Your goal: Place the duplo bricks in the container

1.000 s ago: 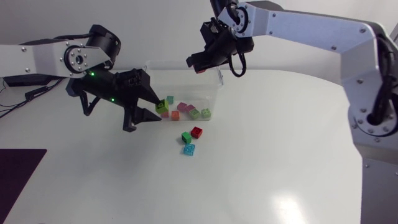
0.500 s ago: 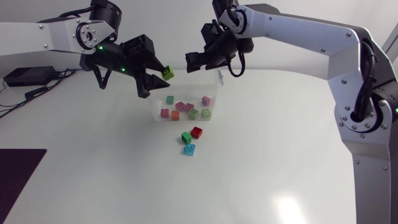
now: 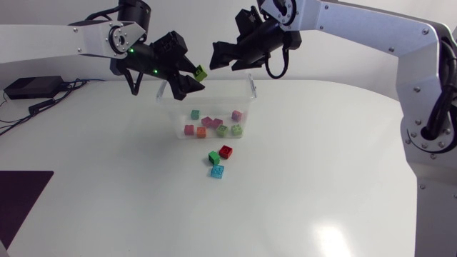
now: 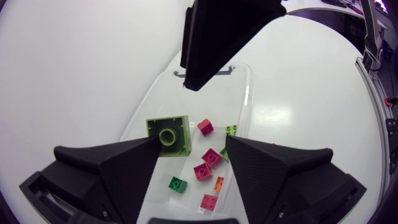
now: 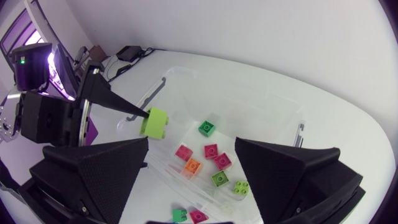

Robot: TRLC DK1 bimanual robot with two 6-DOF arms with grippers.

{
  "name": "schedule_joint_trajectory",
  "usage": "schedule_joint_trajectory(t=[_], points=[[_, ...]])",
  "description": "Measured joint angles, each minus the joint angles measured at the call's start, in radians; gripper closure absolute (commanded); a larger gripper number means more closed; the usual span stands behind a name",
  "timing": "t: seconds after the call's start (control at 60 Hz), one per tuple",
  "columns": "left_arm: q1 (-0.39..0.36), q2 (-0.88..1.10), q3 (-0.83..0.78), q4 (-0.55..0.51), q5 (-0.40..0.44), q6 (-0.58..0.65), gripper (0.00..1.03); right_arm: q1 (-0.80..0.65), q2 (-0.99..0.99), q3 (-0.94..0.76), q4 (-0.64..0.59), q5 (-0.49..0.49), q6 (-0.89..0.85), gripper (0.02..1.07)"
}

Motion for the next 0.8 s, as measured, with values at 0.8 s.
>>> schedule_joint_trajectory(t=[0.8], points=[[-0.028,0.034,0.057,0.001,0.028,-0.032,0.28,0.016,0.013,0.076,0.017,-0.016,0.022,0.06]])
